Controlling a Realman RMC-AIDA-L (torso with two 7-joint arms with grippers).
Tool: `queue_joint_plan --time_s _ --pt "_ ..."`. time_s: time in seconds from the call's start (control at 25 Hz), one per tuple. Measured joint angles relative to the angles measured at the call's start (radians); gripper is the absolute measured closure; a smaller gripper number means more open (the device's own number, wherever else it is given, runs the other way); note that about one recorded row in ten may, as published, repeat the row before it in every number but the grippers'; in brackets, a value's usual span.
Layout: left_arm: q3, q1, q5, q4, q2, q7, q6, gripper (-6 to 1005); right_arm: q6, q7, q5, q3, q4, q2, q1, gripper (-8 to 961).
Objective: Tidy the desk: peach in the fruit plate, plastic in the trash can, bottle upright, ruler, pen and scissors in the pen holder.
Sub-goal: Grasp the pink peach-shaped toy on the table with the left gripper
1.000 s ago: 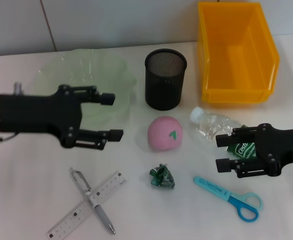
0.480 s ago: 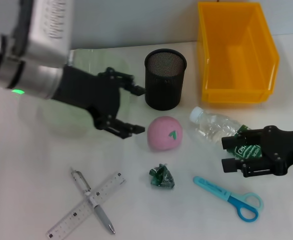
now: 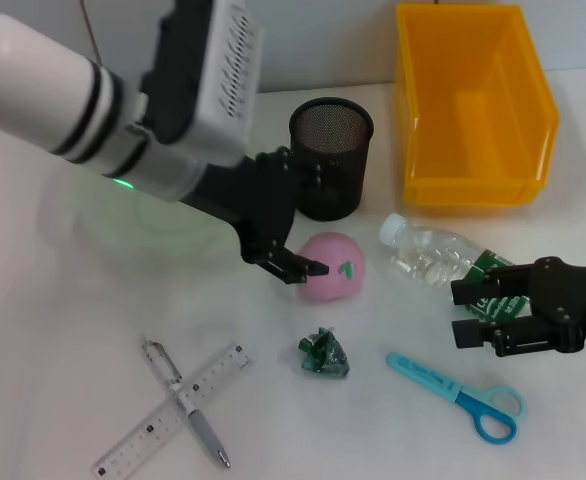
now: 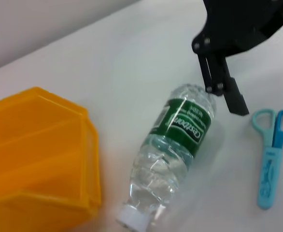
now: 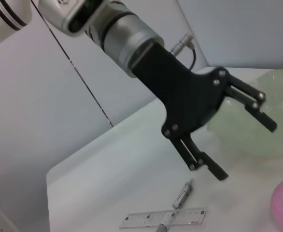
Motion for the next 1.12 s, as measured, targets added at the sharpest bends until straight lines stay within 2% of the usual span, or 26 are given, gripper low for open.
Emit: queue_joint_plan --time_s 0.08,0.16,0.2,0.24,0.4,0.52,1.12 --pt "0.114 -0.025 -0.018 -0.06 -0.005 0.004 -0.105 178 0.001 0.0 -0.001 -0.002 0.0 -0.001 0.002 249" --pt "0.114 -0.025 -0.018 -0.06 -0.005 0.004 -0.105 178 0.001 -0.001 -0.001 -0.003 -0.003 -0.001 0.004 249" --pt "0.172 -0.027 -0.031 -0.078 -0.005 0.002 -0.153 178 0.001 -0.001 -0.001 -0.003 -0.003 -0.001 0.004 249" --pt "0.189 -0.028 -0.032 -0.082 -0.005 0.0 -0.167 178 0.001 -0.002 -0.002 -0.003 -0.004 -0.001 0.004 249" --pt "0.199 -0.029 -0.033 -0.084 -0.005 -0.001 -0.174 179 0.002 -0.003 -0.002 -0.003 -0.004 -0.001 0.005 249" --pt "0.253 -0.042 -0.031 -0.111 -0.007 -0.031 -0.233 179 0.003 -0.003 -0.002 -0.002 -0.001 -0.001 0.005 250" --pt "0.259 -0.084 -0.026 -0.205 -0.007 -0.05 -0.287 181 0.008 0.001 -0.002 -0.003 0.0 0.001 0.025 250"
